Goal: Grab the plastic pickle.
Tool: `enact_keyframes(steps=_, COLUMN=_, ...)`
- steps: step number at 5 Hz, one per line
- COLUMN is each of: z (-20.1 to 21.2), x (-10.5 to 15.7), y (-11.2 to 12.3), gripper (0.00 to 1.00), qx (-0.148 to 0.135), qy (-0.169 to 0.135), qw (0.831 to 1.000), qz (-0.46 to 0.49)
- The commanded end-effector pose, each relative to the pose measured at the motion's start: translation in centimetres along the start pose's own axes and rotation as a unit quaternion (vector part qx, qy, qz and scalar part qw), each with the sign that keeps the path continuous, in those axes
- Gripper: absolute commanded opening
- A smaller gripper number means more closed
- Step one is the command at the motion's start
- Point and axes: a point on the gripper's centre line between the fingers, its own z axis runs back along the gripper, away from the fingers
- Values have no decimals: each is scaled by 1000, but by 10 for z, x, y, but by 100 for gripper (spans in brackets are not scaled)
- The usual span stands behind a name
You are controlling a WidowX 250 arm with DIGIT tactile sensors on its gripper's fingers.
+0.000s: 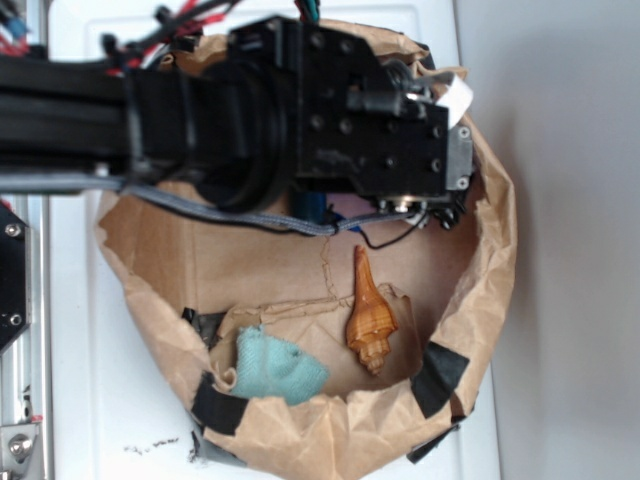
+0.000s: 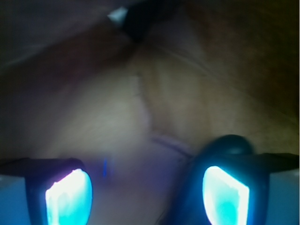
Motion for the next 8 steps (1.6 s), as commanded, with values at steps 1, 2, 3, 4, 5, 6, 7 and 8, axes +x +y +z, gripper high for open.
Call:
enact_keyframes(steps=1, z=27, x=20, y=20, gripper=100, qx=10, qy=-19, qw=1000, qz=3)
enact_keyframes(steps=2, z=35, x=21, y=33, gripper=100, qx=33, qy=-17, qw=999, qz=-8)
enact_keyframes(steps=3, z=35, x=22, y=41, gripper=100, qx=31, qy=-22, qw=999, qz=-18)
enact_keyframes(steps=4, z=23, x=18, y=46, gripper=100, qx=22, qy=-40, qw=999, qz=-23)
enact_keyframes(steps=5, z=10, x=11, y=46, gripper=100, qx=18, qy=-58, qw=998, qz=-22)
enact_keyframes(steps=6, z=-2, x=3, y=39, gripper=100, qx=16, qy=-65, qw=998, qz=-11)
enact_keyframes(steps=7, z=-11, x=0, y=33, gripper=100, qx=39, qy=-62, qw=997, qz=-3)
enact_keyframes(steps=8, z=-20, x=-3, y=28, gripper=100, qx=57, qy=-77, qw=995, qz=5)
